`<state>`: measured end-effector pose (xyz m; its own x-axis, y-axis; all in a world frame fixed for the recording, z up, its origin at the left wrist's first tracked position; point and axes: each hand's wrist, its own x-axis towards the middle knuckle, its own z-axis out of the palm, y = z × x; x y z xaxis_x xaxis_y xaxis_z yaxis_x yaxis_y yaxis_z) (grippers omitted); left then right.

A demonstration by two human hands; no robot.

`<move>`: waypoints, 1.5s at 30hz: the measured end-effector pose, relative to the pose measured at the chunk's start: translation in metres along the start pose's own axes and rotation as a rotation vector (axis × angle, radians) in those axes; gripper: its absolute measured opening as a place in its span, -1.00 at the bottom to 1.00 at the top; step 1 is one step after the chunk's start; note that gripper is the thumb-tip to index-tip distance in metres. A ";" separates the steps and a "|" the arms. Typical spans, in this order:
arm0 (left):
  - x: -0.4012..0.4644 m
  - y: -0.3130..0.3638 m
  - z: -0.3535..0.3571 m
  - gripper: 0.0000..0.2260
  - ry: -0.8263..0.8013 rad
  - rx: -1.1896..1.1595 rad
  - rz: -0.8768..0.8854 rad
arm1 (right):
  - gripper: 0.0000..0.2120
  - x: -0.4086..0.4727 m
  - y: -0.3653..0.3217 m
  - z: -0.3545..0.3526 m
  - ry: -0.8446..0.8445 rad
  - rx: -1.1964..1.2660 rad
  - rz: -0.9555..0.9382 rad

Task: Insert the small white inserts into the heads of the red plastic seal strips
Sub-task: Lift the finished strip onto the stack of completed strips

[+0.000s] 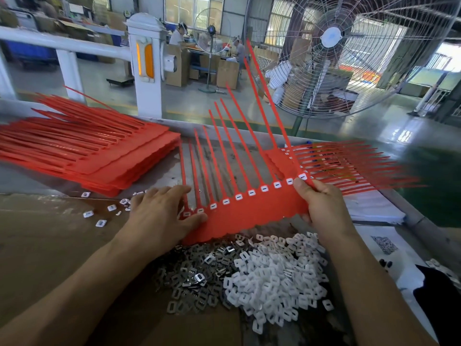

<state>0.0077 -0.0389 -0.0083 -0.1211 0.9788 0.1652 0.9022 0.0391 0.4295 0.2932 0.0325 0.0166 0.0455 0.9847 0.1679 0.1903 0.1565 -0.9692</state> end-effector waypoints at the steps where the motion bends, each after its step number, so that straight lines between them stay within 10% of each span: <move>1: 0.000 0.000 0.000 -0.35 0.001 -0.013 0.000 | -0.72 0.000 0.000 0.001 0.003 0.022 -0.006; 10: 0.001 0.001 0.003 -0.36 0.069 -0.445 -0.008 | -0.80 -0.001 -0.003 0.001 0.088 0.106 0.022; 30: 0.005 -0.003 0.013 -0.64 0.168 -0.457 0.125 | -0.86 0.034 0.029 -0.003 0.362 0.382 0.245; 38: 0.004 -0.003 0.011 -0.71 0.168 -0.440 0.117 | -0.77 0.040 0.027 -0.004 0.221 0.879 0.373; 45: 0.002 -0.001 0.008 -0.78 0.178 -0.431 0.092 | -0.54 0.029 0.026 -0.009 0.093 0.559 0.472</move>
<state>0.0095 -0.0350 -0.0153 -0.1517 0.9230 0.3536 0.6633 -0.1702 0.7287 0.3080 0.0647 -0.0025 0.0867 0.9503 -0.2990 -0.3975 -0.2422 -0.8851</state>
